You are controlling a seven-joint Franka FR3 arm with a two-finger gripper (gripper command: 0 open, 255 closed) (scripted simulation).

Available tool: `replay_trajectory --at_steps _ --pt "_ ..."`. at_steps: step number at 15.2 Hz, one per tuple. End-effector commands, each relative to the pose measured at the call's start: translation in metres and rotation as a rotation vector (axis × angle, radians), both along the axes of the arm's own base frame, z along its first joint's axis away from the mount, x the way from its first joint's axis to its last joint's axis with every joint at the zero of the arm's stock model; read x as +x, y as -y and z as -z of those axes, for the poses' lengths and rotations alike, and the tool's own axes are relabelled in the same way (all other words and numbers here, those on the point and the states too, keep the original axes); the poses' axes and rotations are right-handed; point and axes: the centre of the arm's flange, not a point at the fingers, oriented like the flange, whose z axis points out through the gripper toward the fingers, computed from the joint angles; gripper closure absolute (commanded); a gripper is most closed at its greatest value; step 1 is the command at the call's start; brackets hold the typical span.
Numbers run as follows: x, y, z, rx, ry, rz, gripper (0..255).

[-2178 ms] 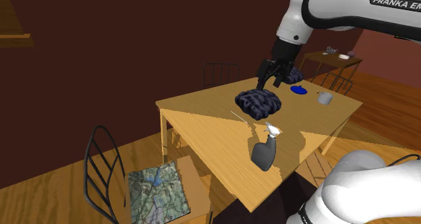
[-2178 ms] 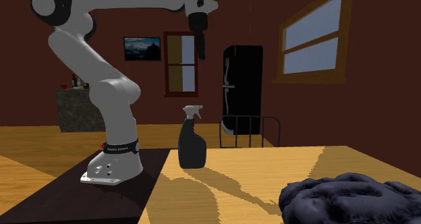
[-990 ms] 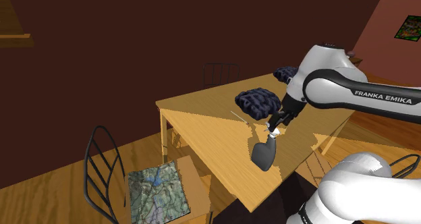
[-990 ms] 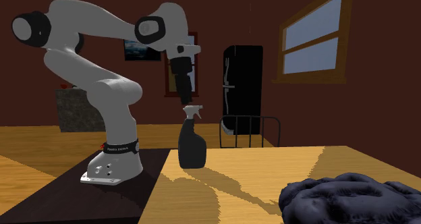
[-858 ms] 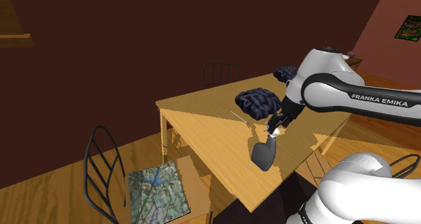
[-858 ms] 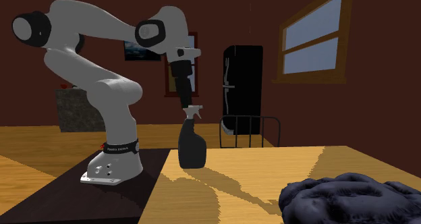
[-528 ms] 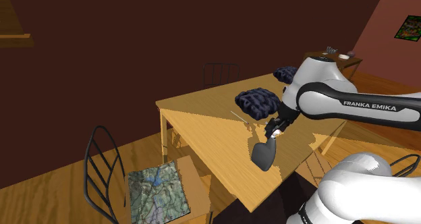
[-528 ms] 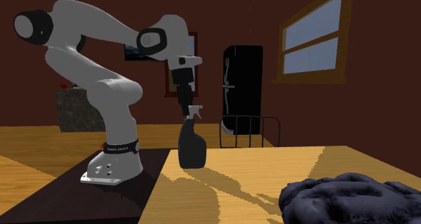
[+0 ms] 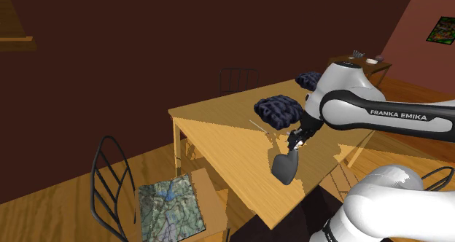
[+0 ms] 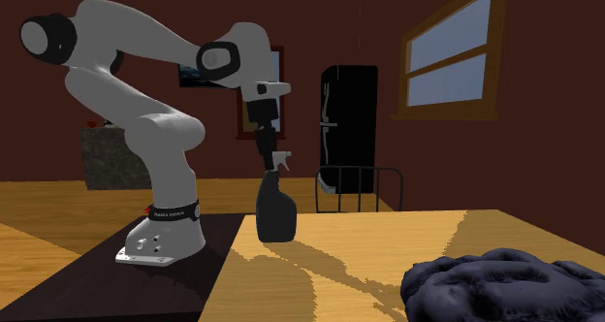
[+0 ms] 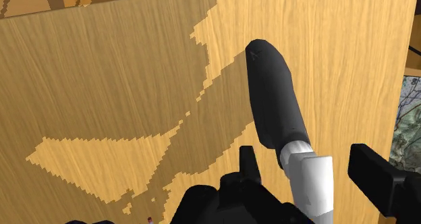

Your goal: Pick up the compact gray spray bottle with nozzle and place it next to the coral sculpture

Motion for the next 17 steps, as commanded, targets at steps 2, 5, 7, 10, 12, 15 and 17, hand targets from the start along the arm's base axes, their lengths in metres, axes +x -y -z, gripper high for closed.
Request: replay_trajectory --at_steps 2,5,7,10,12,15,17 --pt "0.0 0.0 0.0 0.0 0.0 0.0 255" --pt "0.0 0.0 0.0 0.0 0.0 0.0 255" --pt "0.0 0.0 0.0 0.0 0.0 0.0 255" --pt "0.0 0.0 -0.005 0.0 0.0 0.0 255" --pt "0.0 0.0 -0.016 0.0 0.0 0.0 255" --pt "0.0 0.0 -0.032 0.0 0.0 0.0 255" --pt "0.0 0.0 -0.042 0.0 0.0 0.0 255"
